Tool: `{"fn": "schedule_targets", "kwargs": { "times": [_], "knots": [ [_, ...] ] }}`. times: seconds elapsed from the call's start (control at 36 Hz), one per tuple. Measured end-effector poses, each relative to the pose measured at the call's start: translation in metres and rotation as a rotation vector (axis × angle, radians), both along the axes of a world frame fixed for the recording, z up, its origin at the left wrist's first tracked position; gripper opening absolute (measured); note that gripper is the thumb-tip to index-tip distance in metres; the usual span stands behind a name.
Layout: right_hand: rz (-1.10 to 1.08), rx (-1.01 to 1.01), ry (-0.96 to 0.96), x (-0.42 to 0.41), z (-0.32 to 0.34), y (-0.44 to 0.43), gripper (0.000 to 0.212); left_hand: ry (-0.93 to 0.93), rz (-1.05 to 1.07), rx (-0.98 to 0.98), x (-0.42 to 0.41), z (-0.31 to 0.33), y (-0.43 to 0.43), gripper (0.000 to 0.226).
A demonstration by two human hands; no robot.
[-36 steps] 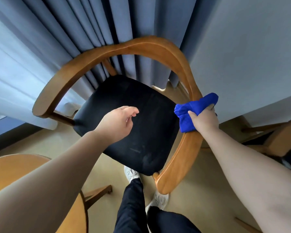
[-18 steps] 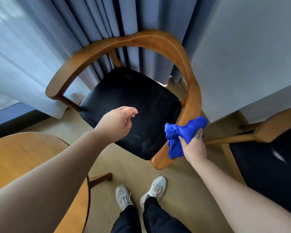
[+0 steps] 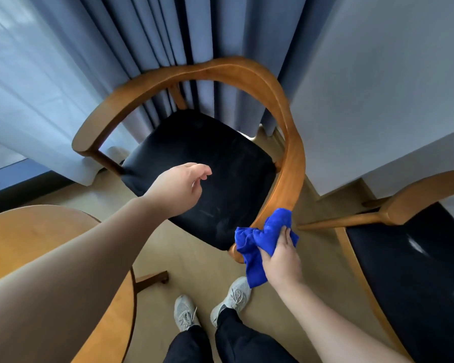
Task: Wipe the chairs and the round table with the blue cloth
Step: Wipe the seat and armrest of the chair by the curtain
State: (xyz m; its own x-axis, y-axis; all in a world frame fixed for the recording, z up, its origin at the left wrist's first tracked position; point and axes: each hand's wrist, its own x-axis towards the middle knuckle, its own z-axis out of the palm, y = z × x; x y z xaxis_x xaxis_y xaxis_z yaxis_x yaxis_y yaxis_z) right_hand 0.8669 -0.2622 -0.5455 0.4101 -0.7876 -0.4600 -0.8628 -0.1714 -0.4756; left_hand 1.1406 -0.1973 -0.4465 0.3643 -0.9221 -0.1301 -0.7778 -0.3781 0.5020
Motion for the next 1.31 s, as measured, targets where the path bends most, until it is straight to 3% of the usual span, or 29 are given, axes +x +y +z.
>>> {"fn": "schedule_targets", "kwargs": {
  "times": [0.14, 0.28, 0.42, 0.53, 0.61, 0.75, 0.89, 1.03, 1.31],
  "knots": [
    [0.072, -0.164, -0.052, 0.007, 0.02, -0.039, 0.047, -0.026, 0.038, -0.029, 0.015, 0.01, -0.001, 0.036],
    [0.325, -0.325, -0.066, 0.047, 0.04, -0.094, 0.056, -0.043, 0.054, -0.006, 0.037, 0.009, -0.006, 0.037],
    [0.713, -0.468, 0.163, 0.105, 0.05, -0.148, 0.069, -0.095, 0.073, 0.035, 0.075, -0.004, -0.017, 0.04],
    [0.891, -0.62, 0.319, 0.161, 0.043, -0.187, 0.088, -0.149, 0.109, 0.117, 0.126, -0.022, -0.03, 0.046],
    [0.993, -0.713, 0.373, 0.208, 0.036, -0.21, 0.08, -0.185, 0.127, 0.169, 0.169, -0.039, -0.043, 0.053],
    [1.045, -0.881, 0.409, 0.28, 0.017, -0.243, 0.066, -0.308, 0.094, 0.157, 0.232, -0.083, -0.062, 0.06],
    [1.184, -1.058, 0.505, 0.334, -0.004, -0.266, 0.071, -0.429, 0.129, 0.219, 0.268, -0.119, -0.072, 0.073],
    [1.281, -1.207, 0.703, 0.381, -0.021, -0.28, 0.076, -0.438, 0.143, 0.283, 0.286, -0.14, -0.073, 0.079],
    [1.232, -1.095, 0.992, 0.353, -0.036, -0.293, 0.069, -0.418, 0.2, 0.242, 0.282, -0.15, -0.078, 0.088]
  ]
}}
